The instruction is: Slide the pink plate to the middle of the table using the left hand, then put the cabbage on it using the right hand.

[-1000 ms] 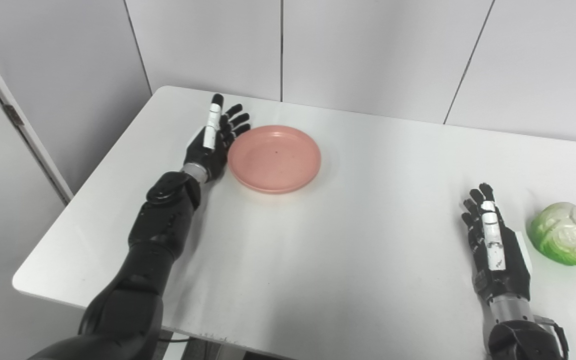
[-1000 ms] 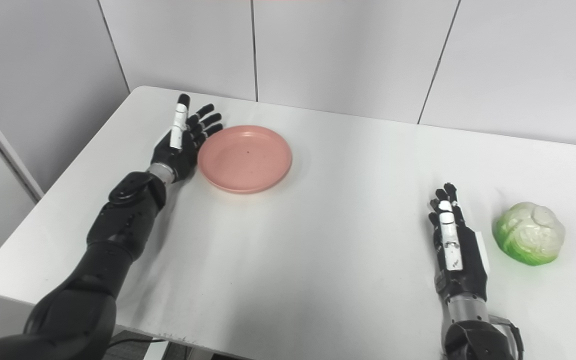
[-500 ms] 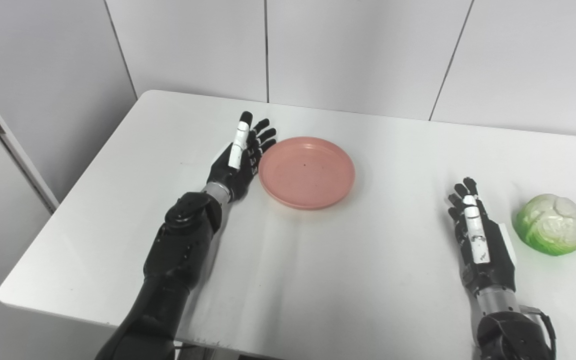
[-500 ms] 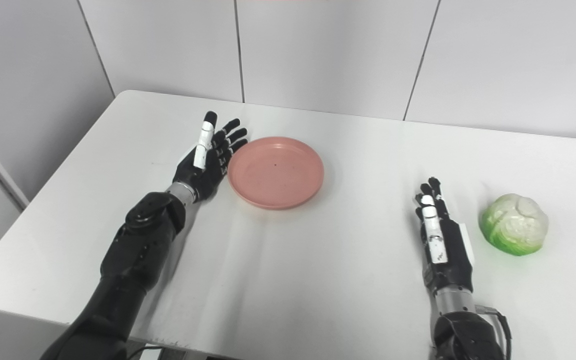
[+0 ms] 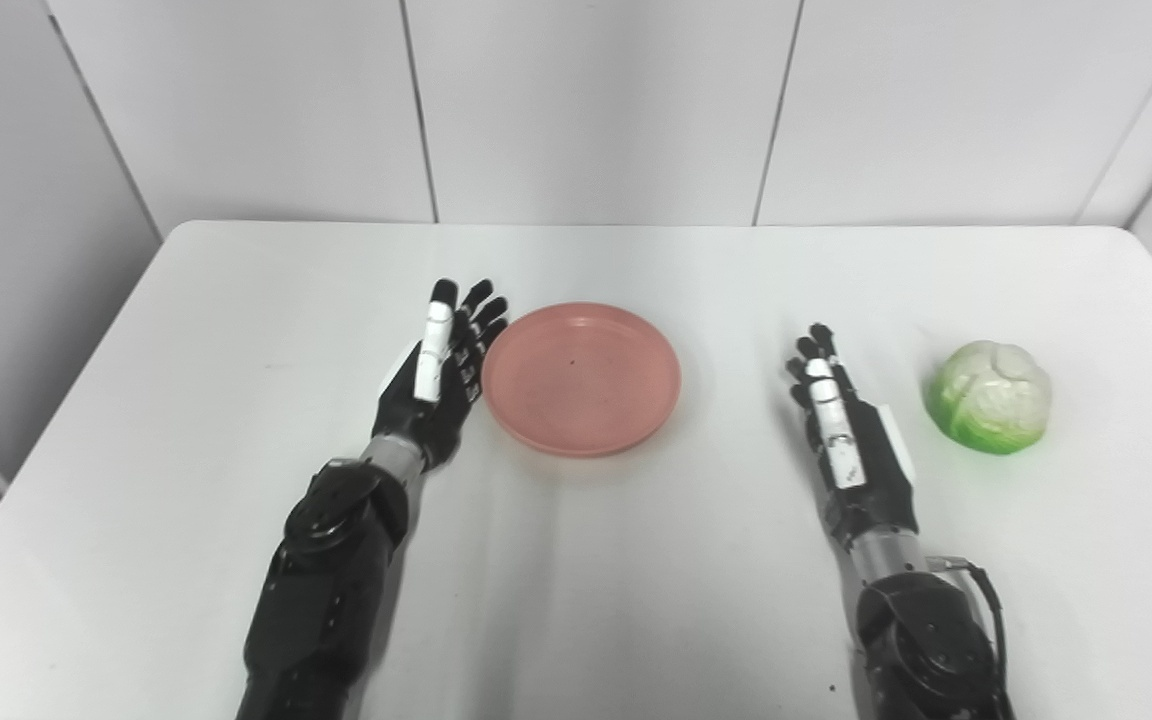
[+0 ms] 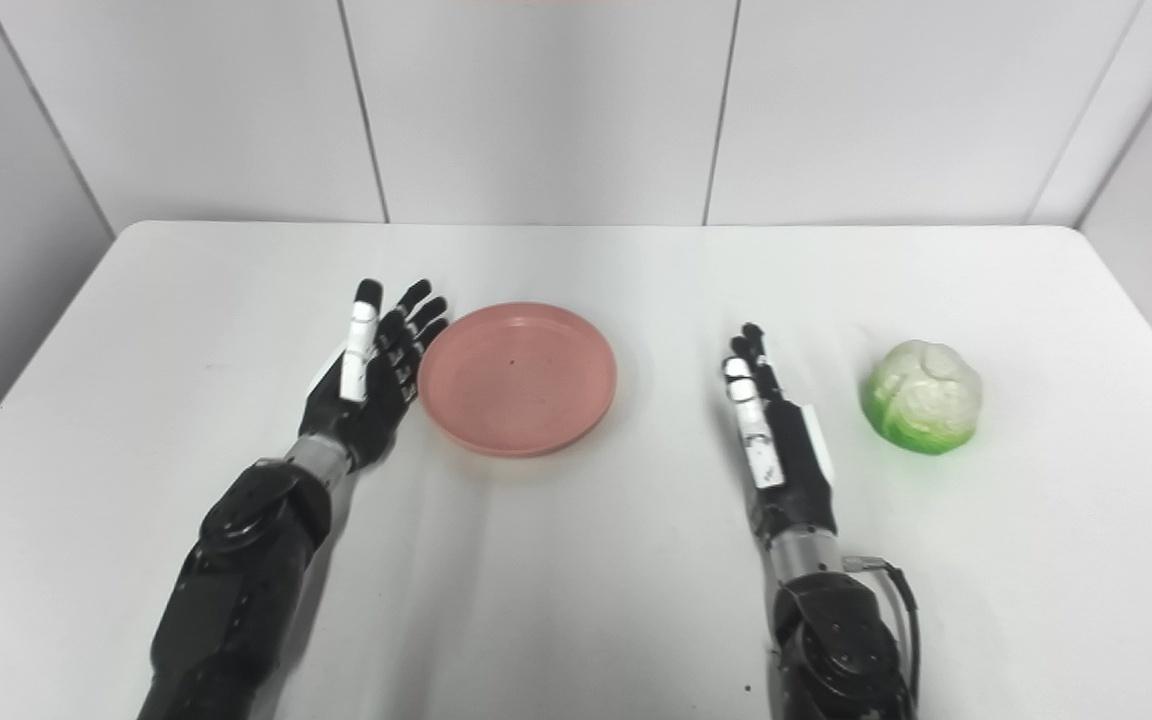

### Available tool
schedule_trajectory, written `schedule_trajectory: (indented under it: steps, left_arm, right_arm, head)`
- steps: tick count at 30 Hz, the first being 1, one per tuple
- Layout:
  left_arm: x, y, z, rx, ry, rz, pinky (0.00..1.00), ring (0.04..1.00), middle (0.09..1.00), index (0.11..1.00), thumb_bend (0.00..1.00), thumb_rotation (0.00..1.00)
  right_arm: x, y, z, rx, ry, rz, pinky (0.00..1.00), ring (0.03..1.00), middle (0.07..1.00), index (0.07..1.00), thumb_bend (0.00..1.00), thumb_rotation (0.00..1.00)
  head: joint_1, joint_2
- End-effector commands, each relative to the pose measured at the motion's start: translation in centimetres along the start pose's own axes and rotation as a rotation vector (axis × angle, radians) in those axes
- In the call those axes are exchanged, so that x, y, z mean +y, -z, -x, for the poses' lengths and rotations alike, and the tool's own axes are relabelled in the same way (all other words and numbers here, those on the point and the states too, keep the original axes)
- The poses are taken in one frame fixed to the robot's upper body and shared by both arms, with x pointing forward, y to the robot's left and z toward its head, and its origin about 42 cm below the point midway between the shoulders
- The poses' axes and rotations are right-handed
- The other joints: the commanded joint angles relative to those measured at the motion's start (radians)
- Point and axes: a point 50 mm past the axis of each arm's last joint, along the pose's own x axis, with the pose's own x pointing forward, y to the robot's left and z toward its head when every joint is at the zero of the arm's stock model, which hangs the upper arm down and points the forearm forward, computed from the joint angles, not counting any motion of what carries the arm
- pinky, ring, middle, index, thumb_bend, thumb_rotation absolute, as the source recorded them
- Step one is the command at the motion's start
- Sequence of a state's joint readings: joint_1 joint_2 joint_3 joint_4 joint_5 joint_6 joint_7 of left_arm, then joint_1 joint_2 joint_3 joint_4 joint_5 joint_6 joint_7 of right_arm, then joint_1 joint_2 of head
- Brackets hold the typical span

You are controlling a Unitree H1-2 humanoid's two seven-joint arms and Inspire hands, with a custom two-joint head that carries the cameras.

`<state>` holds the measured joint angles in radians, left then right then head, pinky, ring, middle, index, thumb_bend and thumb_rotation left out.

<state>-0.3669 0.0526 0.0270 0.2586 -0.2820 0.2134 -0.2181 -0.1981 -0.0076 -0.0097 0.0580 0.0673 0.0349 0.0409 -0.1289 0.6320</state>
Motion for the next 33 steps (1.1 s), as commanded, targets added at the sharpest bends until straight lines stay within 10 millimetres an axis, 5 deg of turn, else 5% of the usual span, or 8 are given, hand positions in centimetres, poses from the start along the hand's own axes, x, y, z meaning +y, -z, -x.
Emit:
schedule_trajectory:
  steps: [1, 10, 33]
  left_arm:
    - [-1.3, 0.1, 0.2, -0.001, 0.061, -0.002, 1.00, 0.998, 0.985, 0.975, 0.80, 1.00]
    - [-1.9, 1.2, 1.9, -0.024, 0.123, -0.036, 1.00, 0.990, 0.982, 0.977, 0.83, 1.00]
    - [-4.1, 2.4, 3.5, -0.048, 0.132, -0.101, 1.00, 0.999, 0.991, 0.983, 0.80, 1.00]
  right_arm:
    - [0.9, -1.7, -1.5, -0.074, -0.012, 0.002, 0.98, 0.950, 0.963, 0.970, 0.63, 0.92]
    - [2.2, -1.9, -2.2, -0.090, 0.005, -0.018, 0.96, 0.946, 0.958, 0.956, 0.63, 0.88]
    - [2.3, -2.2, -2.5, -0.099, 0.002, -0.015, 0.95, 0.939, 0.945, 0.950, 0.65, 0.87]
  head:
    - [-0.018, 0.004]
    - [-0.085, 0.026]
    - [-0.082, 0.039]
